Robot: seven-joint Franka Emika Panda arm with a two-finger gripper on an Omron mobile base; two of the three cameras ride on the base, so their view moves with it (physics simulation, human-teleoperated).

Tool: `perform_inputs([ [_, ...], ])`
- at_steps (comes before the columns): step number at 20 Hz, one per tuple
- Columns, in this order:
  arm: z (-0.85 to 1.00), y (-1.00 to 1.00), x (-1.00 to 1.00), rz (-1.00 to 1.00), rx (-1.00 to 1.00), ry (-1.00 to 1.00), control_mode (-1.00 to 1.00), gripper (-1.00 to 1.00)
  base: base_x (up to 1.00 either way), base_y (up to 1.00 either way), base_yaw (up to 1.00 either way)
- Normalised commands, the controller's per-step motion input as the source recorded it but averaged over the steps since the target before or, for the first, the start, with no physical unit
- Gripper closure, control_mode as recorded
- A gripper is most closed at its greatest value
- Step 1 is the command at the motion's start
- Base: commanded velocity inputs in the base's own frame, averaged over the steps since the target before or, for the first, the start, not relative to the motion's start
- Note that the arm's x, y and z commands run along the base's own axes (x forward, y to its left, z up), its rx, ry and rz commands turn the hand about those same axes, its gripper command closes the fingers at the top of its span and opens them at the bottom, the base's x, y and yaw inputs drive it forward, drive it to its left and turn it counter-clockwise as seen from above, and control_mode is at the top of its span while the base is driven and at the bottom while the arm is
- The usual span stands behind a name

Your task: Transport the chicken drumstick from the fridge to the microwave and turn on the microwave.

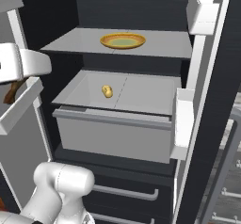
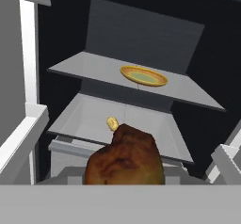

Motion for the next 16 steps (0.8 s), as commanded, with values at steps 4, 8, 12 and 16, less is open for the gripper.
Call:
perform_inputs([
  [4, 0.0, 0.0, 0.0, 0.0, 0.0, 0.0, 1.0, 1.0, -0.04, 0.0, 0.0],
  [8, 0.0, 0.0, 0.0, 0.0, 0.0, 0.0, 1.0, 1.0, -0.41, 0.0, 0.0],
  [12, 0.0, 0.0, 0.0, 0.0, 0.0, 0.0, 1.0, 1.0, -0.55, 0.0, 0.0],
  [16, 0.0, 0.0, 0.0, 0.0, 0.0, 0.0, 1.0, 1.0, -0.5, -0.01, -0.03],
])
